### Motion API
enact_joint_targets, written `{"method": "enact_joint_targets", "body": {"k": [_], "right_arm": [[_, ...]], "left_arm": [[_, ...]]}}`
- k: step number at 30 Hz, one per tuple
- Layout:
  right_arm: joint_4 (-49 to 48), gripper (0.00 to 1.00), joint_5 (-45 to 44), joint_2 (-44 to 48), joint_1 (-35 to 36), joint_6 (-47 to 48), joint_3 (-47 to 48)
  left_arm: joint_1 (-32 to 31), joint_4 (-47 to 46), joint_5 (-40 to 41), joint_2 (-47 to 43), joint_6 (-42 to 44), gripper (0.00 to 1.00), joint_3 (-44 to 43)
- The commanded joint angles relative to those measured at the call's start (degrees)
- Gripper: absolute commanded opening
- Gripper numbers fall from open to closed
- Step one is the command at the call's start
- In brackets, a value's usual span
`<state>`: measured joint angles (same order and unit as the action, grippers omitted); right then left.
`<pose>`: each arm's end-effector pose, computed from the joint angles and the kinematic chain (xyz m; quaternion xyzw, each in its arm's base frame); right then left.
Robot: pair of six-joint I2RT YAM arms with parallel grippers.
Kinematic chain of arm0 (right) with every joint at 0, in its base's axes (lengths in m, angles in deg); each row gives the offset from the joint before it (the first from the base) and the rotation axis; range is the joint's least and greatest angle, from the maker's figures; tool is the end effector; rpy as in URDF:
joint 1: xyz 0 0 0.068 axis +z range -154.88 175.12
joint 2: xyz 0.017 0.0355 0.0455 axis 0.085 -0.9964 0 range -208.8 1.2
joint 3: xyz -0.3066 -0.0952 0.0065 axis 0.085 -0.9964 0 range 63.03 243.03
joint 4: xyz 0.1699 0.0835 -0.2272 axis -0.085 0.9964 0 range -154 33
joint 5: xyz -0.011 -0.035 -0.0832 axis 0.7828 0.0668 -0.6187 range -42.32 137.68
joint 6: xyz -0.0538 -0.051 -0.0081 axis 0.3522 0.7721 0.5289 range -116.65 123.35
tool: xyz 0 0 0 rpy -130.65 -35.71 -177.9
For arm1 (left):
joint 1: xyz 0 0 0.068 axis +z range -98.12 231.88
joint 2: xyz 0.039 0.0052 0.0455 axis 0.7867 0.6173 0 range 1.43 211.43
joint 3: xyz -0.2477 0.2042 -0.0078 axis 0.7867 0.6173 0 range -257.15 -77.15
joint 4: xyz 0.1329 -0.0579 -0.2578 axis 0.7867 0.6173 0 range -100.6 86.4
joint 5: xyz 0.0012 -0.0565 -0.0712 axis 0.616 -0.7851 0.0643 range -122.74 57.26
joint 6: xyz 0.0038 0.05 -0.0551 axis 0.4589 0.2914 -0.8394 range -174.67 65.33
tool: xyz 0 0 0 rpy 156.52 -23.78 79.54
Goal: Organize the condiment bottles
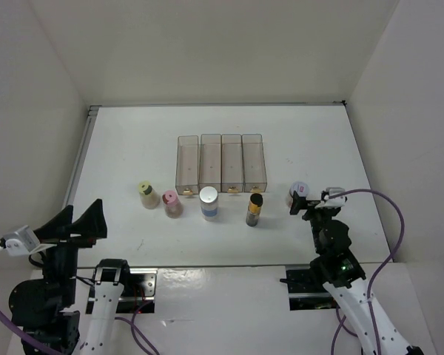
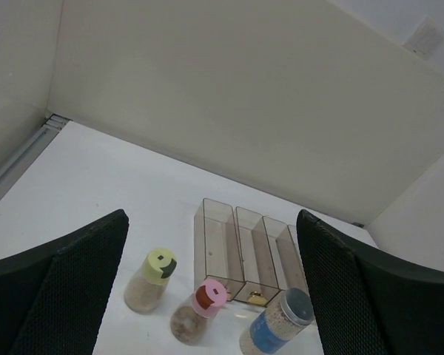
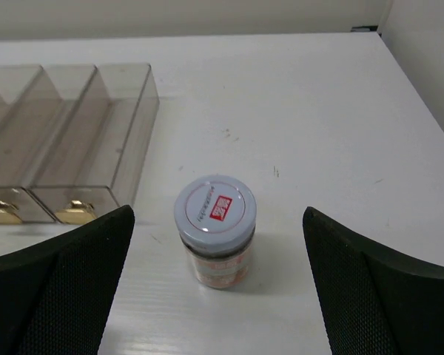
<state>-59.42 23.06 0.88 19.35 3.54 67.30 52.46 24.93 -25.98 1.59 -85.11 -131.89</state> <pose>0.1144 0.0229 0.1931 -0.0003 0.7106 -0.0052 0.7036 -0.0510 0.0068 0.4229 -0.2012 0.5454 -0.1763 0.7943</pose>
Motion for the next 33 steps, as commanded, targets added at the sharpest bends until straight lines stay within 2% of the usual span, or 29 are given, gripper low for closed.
{"method": "enact_joint_targets", "body": {"k": [1,2,5,7,9,11,13,17,20,24,26,29,31,33], "right_arm": [[-1.6,0.99,-1.5,3.8,-0.2,-6.8,11.9],[-0.4,0.99,-1.5,3.8,-0.2,-9.2,17.4],[-0.4,0.99,-3.3,3.8,-0.2,-19.3,26.0],[2.3,0.99,-2.7,3.8,-0.2,-20.7,29.9],[9.0,0.99,-8.7,3.8,-0.2,-30.6,35.4],[17.4,0.99,-17.5,3.8,-0.2,-46.6,38.8],[17.2,0.99,-14.8,3.8,-0.2,-43.1,38.8],[11.9,0.99,-3.4,3.8,0.4,-37.3,35.1],[13.4,0.99,-5.3,3.8,0.4,-43.7,32.2],[4.4,0.99,-0.3,3.8,0.4,-38.5,27.9],[-0.9,0.99,-0.3,3.1,0.4,-37.9,26.7],[-3.8,0.99,-1.6,1.6,2.0,-34.6,26.0],[-3.0,0.99,-5.7,-0.8,4.2,-33.1,28.6],[-0.4,0.99,-8.1,-7.0,6.2,-32.4,33.0]], "left_arm": [[0.0,0.5,1.2,-7.7,0.2,1.0,-1.5],[0.0,0.5,1.8,-7.7,0.7,1.0,-1.5],[0.0,-1.2,-2.1,-7.7,4.7,1.0,-1.5],[0.0,-2.2,-5.2,-7.7,5.5,1.0,-0.3],[0.0,-4.2,-7.0,-7.7,5.5,1.0,1.5],[0.0,-6.9,-8.6,-7.7,4.9,1.0,2.5],[0.0,-9.4,-12.7,-7.7,4.9,1.0,4.2],[-0.5,-12.3,-13.3,-6.4,1.0,1.0,7.0],[-1.7,-12.3,-14.6,-4.4,0.3,1.0,7.5],[-2.3,-12.3,-16.1,-1.2,0.9,1.0,6.9],[-2.3,-14.7,-11.6,-2.3,0.9,1.0,6.9],[-3.0,-18.8,-2.7,-7.6,-0.1,1.0,9.0],[-4.6,-17.2,-1.5,-5.4,1.0,1.0,8.9],[-6.1,-16.1,-4.9,2.6,2.3,1.0,6.7]]}}
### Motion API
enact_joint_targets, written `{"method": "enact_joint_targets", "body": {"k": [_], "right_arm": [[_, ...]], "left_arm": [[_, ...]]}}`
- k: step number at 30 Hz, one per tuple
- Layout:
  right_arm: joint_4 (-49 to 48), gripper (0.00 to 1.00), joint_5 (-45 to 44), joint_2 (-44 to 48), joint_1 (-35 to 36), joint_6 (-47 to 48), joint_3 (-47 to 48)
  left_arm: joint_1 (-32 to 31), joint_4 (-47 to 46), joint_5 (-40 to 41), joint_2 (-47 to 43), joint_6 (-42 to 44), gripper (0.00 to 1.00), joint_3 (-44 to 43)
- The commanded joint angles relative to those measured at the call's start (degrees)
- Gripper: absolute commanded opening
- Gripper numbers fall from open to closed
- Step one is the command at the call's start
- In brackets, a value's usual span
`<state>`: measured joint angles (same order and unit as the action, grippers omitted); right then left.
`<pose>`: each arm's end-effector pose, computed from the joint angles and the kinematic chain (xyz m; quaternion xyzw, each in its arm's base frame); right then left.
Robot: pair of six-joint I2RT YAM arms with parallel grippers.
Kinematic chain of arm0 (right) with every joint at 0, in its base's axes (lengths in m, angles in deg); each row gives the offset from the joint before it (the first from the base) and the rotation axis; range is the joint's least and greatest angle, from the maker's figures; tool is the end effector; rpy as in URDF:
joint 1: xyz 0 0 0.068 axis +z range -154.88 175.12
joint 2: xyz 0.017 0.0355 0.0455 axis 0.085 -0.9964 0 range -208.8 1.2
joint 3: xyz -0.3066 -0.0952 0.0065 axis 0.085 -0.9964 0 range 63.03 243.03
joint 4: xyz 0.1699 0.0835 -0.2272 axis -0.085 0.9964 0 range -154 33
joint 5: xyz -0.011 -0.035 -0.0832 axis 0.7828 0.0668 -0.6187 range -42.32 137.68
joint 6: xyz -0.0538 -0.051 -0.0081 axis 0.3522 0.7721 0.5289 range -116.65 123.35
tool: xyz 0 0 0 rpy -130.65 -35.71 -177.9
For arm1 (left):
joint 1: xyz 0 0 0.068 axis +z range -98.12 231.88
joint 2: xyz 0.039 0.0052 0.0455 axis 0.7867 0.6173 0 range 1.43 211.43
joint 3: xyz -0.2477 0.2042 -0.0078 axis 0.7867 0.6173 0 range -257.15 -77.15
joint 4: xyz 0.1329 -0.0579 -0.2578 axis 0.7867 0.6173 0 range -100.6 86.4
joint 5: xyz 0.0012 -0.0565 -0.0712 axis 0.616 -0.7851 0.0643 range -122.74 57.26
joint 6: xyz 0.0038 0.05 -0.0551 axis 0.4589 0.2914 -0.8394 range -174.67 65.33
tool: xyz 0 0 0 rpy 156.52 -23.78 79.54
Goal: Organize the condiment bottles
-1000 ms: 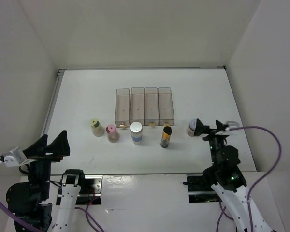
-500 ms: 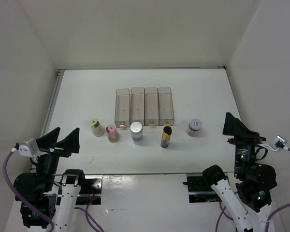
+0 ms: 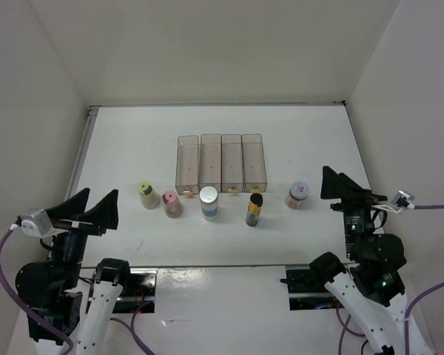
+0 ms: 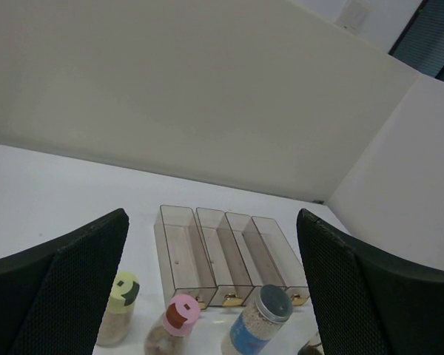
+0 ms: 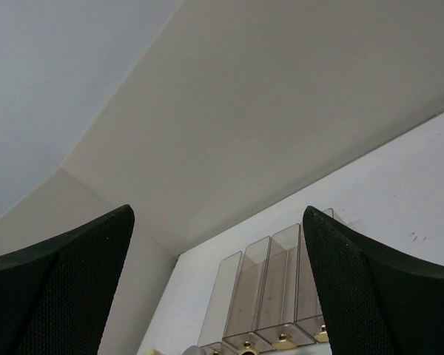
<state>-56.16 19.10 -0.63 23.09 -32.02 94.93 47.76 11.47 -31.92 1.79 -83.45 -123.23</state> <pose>0.0487 -0.0081 0.3652 0.2394 0.5258 0.3052 0.7570 -0.0151 0.0020 0.4137 -0.1227 0.5333 -0.2332 0.8039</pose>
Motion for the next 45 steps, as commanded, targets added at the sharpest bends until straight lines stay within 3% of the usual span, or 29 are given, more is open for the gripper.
{"method": "enact_joint_targets", "body": {"k": [1,5,12,18,29,45], "right_arm": [[-3.6,0.99,-3.4,-7.7,2.4,5.8,6.8],[-0.4,0.99,-3.4,-19.3,3.1,8.5,14.1],[8.6,0.99,1.9,-48.2,2.5,17.6,32.9],[15.1,0.99,13.4,-63.4,0.0,20.8,42.7],[15.3,0.99,20.5,-65.0,-2.3,19.1,37.4],[14.8,0.99,21.5,-70.2,-3.4,17.4,36.8]], "left_arm": [[-2.1,-1.5,0.0,8.8,0.6,1.0,-2.9],[-2.1,2.8,-1.6,24.6,3.6,1.0,-9.7],[-2.1,17.5,5.0,53.0,6.7,1.0,-22.5],[-1.1,21.6,5.0,65.3,6.7,1.0,-23.4],[0.0,20.0,5.7,72.1,7.2,1.0,-18.4],[-1.4,17.7,5.4,79.7,8.4,1.0,-16.6]]}}
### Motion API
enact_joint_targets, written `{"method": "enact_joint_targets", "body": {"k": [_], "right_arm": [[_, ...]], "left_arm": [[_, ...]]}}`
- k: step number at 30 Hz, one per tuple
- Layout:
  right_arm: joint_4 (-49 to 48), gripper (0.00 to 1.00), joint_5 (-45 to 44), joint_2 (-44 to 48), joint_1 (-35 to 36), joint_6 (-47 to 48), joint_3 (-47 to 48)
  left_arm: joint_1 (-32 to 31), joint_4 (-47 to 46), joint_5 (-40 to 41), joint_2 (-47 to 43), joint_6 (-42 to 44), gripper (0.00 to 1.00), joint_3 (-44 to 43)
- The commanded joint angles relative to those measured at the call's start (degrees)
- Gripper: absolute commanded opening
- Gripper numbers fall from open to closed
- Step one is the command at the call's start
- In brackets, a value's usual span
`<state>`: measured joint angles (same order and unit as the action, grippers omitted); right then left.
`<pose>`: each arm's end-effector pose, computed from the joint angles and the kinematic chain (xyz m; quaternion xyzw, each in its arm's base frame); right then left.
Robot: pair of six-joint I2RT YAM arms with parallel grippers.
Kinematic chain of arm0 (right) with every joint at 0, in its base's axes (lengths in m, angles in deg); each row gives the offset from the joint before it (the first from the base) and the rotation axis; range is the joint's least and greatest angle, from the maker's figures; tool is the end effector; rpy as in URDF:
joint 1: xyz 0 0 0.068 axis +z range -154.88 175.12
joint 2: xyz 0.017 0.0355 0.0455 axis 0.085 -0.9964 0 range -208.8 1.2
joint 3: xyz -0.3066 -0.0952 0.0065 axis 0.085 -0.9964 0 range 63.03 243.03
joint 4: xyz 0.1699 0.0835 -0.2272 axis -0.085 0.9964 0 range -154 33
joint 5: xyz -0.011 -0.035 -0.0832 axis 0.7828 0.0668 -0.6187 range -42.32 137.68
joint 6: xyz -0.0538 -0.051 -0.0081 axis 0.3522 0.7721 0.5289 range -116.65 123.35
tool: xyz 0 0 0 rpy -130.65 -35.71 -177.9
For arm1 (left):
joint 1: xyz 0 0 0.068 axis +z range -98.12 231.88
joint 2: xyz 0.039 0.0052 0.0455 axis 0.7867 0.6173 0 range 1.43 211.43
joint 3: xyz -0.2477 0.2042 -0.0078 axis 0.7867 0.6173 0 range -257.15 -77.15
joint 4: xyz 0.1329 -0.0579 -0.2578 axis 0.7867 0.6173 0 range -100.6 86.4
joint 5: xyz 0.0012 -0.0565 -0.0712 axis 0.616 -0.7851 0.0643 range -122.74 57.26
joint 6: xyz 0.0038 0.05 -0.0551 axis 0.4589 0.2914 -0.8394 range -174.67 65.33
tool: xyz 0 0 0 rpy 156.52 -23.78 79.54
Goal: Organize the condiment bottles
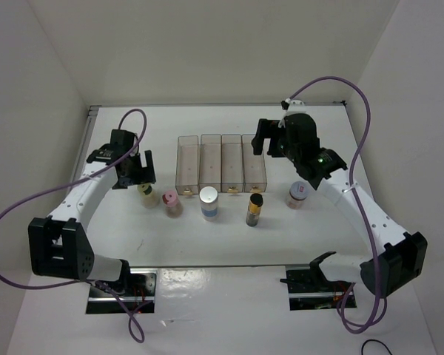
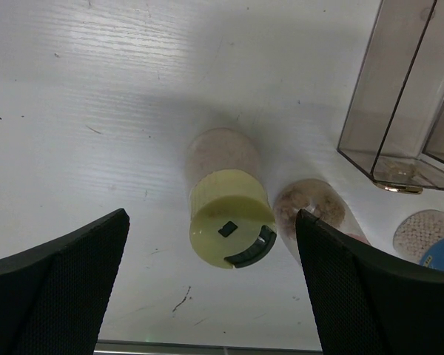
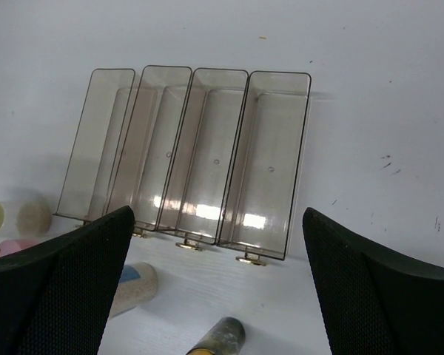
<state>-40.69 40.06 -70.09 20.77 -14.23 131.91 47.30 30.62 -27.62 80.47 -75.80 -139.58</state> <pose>0.2970 0.1334 0.3997 -0.0242 0.8452 0.1432 0.5143 0.3192 -0.0200 0.2833 -0.1504 0.9481 -0.0197 0.2794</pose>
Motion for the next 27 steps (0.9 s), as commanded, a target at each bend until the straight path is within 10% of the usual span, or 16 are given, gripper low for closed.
{"method": "enact_joint_targets", "body": {"k": [1,27], "right_arm": [[-0.7,0.99,0.6,-0.7,-1.1,-0.4,-0.2],[-0.7,0.99,-2.0,-3.1,-1.7,-1.5,0.9]], "left_arm": [[-1.0,-1.5,1.8,2.4,0.7,0.99,-0.2],[-4.1,-0.3,2.4,4.5,-0.4,0.72,0.7]]}}
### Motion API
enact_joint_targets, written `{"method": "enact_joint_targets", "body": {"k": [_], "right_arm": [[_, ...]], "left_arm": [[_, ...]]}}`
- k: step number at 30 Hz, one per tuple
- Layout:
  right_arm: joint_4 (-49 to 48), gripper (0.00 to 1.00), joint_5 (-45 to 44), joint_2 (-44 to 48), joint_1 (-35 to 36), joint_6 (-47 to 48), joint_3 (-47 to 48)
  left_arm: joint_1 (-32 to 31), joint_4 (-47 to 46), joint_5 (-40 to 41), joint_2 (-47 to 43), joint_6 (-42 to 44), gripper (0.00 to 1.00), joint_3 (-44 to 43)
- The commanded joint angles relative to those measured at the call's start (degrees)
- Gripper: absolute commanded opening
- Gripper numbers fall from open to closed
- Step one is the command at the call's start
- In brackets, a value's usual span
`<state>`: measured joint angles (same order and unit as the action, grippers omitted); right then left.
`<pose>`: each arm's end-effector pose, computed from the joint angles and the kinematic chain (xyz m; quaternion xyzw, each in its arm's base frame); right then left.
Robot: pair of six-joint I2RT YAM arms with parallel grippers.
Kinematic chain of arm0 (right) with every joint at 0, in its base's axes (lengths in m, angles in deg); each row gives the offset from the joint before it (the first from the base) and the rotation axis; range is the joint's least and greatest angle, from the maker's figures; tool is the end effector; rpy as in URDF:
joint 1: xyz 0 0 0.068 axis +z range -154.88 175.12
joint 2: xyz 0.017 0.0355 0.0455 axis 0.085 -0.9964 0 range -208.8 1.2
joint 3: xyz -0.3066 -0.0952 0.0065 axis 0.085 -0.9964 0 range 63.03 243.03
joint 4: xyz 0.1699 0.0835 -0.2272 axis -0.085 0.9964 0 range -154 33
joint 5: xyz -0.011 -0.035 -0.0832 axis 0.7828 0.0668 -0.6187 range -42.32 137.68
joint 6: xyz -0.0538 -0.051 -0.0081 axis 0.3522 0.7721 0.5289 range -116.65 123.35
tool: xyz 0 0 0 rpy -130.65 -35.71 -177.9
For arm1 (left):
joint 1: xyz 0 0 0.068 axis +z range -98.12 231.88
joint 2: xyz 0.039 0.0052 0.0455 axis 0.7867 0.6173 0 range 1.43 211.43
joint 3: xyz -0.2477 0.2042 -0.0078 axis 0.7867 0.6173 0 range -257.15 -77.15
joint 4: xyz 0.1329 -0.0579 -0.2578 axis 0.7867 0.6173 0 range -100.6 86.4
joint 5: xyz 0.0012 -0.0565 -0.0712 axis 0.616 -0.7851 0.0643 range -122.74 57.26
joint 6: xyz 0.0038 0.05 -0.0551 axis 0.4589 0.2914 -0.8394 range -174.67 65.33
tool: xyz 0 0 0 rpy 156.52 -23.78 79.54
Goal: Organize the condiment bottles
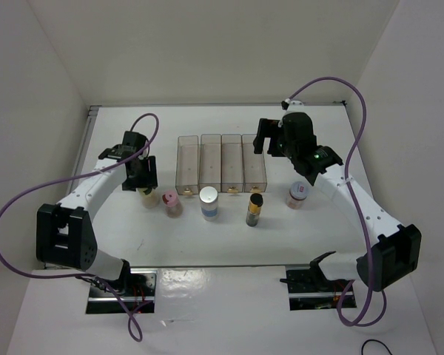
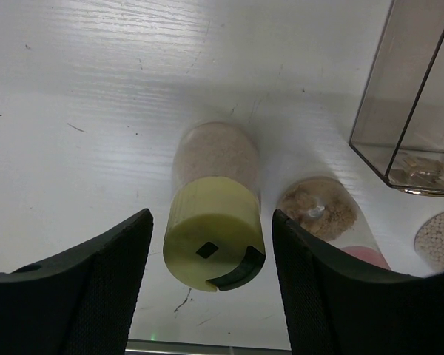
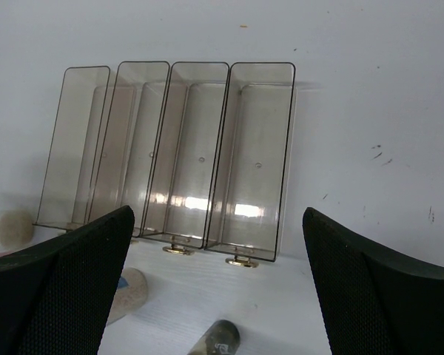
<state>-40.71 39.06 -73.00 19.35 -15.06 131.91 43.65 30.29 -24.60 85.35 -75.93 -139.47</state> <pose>0.3134 0.1308 0.3840 -0.0052 0.8583 0.1249 0.4978 0.3311 -0.0390 0.2572 -0.1267 0.9607 0.0064 0.2469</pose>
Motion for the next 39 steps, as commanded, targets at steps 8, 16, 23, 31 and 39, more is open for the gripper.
{"method": "enact_joint_targets", "body": {"k": [8,16,23,31,39], "right_arm": [[-0.7,0.99,-1.7,-0.2,-0.3,-0.7,0.9],[-1.2,0.99,-2.7,-0.7,-0.3,-0.7,1.4],[-1.8,0.99,-3.2,-1.3,-0.3,-0.1,3.0],[-1.2,0.99,-5.4,-3.9,-0.8,1.5,5.3],[-1.8,0.99,-4.9,-3.3,-1.9,1.5,3.4]], "left_arm": [[-0.5,0.6,-0.1,-0.4,-0.3,0.49,-0.6],[-1.0,6.7,3.0,-1.0,0.8,0.44,-10.7],[-1.5,7.2,3.0,1.8,2.8,0.47,-26.5],[-4.8,2.7,-1.5,12.0,4.5,0.47,-39.4],[-6.4,1.0,-3.2,19.5,5.0,0.47,-45.2]]}}
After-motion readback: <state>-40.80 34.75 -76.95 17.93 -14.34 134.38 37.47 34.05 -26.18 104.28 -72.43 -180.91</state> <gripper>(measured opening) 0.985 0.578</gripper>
